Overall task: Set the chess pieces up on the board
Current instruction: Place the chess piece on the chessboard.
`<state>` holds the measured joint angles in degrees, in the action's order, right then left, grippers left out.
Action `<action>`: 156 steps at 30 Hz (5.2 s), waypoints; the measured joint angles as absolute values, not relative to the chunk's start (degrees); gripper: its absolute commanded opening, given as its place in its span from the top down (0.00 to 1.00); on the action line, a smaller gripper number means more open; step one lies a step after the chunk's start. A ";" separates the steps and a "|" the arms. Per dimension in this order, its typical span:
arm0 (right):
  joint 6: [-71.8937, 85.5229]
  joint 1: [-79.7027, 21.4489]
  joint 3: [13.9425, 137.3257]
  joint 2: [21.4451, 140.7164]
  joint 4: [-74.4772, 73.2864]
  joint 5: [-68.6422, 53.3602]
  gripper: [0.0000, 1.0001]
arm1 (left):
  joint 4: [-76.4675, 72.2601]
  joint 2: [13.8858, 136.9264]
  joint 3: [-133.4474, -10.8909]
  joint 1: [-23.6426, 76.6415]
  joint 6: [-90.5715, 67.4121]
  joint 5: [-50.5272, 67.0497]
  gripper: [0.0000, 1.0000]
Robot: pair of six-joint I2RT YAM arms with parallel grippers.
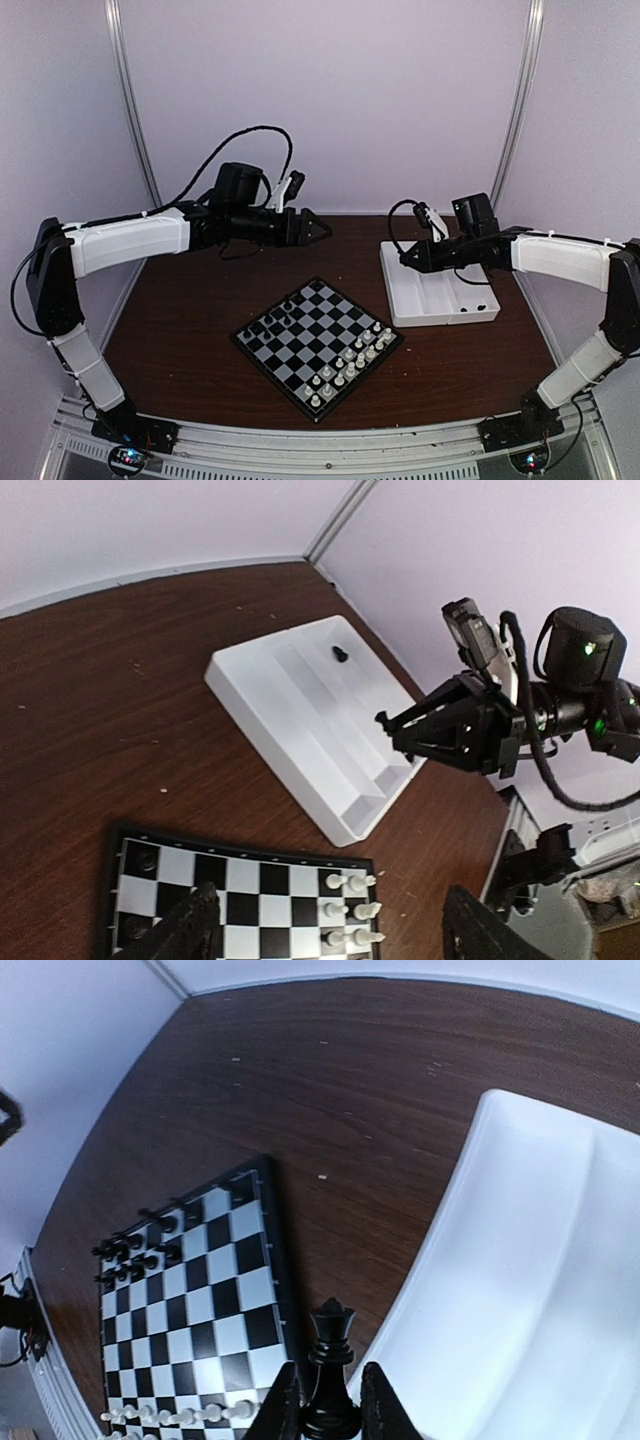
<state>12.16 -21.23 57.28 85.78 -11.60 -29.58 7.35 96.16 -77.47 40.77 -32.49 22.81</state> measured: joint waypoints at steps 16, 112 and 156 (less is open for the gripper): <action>9.32 -33.65 56.45 82.21 -5.02 -34.59 0.85 | -8.36 110.08 -81.17 41.08 -53.08 40.60 0.40; 10.85 -30.00 37.15 66.13 -1.58 7.22 0.00 | 19.64 91.92 -64.66 42.85 -17.17 -1.58 1.00; 13.52 -28.51 34.54 65.17 2.09 8.82 0.00 | 2.52 94.32 -52.38 42.85 -21.41 -0.97 1.00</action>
<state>13.52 -28.51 34.54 65.17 2.09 8.82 2.52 94.32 -52.38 42.85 -21.41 -0.97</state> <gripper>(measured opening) 0.997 0.098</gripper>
